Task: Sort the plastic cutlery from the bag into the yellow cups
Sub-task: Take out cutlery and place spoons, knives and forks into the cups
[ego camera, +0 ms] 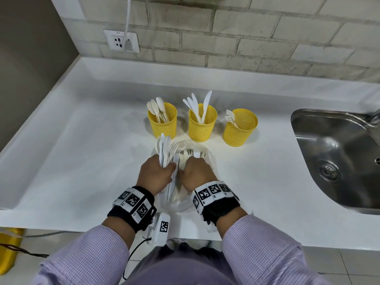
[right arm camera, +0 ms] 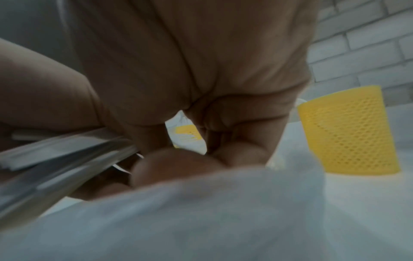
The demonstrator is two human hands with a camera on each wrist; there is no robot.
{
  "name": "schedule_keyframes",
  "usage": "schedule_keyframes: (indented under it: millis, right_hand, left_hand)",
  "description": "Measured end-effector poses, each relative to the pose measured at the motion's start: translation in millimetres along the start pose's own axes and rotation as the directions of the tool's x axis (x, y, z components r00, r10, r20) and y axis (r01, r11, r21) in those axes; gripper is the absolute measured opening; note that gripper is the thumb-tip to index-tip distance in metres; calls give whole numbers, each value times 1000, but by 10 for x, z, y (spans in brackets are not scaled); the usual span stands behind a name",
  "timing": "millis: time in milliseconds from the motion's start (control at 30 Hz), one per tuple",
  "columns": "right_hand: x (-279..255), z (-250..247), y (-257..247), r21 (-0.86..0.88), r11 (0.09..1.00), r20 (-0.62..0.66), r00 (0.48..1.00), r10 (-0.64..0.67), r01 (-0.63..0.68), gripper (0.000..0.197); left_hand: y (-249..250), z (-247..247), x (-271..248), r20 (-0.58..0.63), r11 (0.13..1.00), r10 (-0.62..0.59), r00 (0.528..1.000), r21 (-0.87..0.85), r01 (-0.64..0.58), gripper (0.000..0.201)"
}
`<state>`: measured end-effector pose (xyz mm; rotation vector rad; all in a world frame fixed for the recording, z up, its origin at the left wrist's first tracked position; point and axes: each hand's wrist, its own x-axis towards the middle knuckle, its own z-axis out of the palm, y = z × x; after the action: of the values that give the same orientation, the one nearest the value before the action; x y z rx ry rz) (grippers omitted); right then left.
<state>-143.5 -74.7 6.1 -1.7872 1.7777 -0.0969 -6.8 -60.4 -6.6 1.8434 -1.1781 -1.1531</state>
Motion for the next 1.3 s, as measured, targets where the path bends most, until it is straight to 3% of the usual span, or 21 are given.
schedule_keyframes:
  millis: [200,400,500,633,767,867,933,1033,1100,1233,1300]
  right_hand:
    - [10,34,-37,39,999,-12,1000,19,-19,27]
    - [75,-3,-127,79,996,71,997,35,-40,22]
    - [110,-7,-122,198,975,69,994,86,-98,15]
    - [161,-12,-27,335,929,135,983,120,-160,22]
    - [133,9,-57,281,949,112,987,116,-143,18]
    - [170,-24,-75,276,950,147,983,109,-147,11]
    - [219,-96,-43,308,936,193,974,115,-172,24]
    - [233,-167,9,334,914,266,953,144,-231,28]
    - [195,-161,20,388,877,321,934,159,-283,29]
    - [163,-75,27,332,922,283,953,107,-202,21]
    - [142,-69,48,333,927,255,963,87,-172,26]
  left_hand:
    - [47,-24,-56,25,1000,-5,1000,2,5,38]
    - [-12,-37,-43,53,998,-10,999,62,7,34]
    - [-13,-58,-42,41,998,-17,999,55,14,35]
    - [-16,-89,-53,31,997,-25,999,78,23,35]
    - [-29,-49,-32,54,987,-23,998,158,14,19]
    - [-11,-28,-27,69,986,-19,997,165,7,33]
    - [-25,-32,-17,69,986,-17,998,164,5,39]
    - [-70,-30,4,57,989,-18,998,149,10,17]
    - [-95,-24,30,58,991,-22,998,135,14,14]
    - [-92,-42,25,82,994,-28,996,112,18,24]
    - [-126,-35,32,97,998,-51,994,37,48,30]
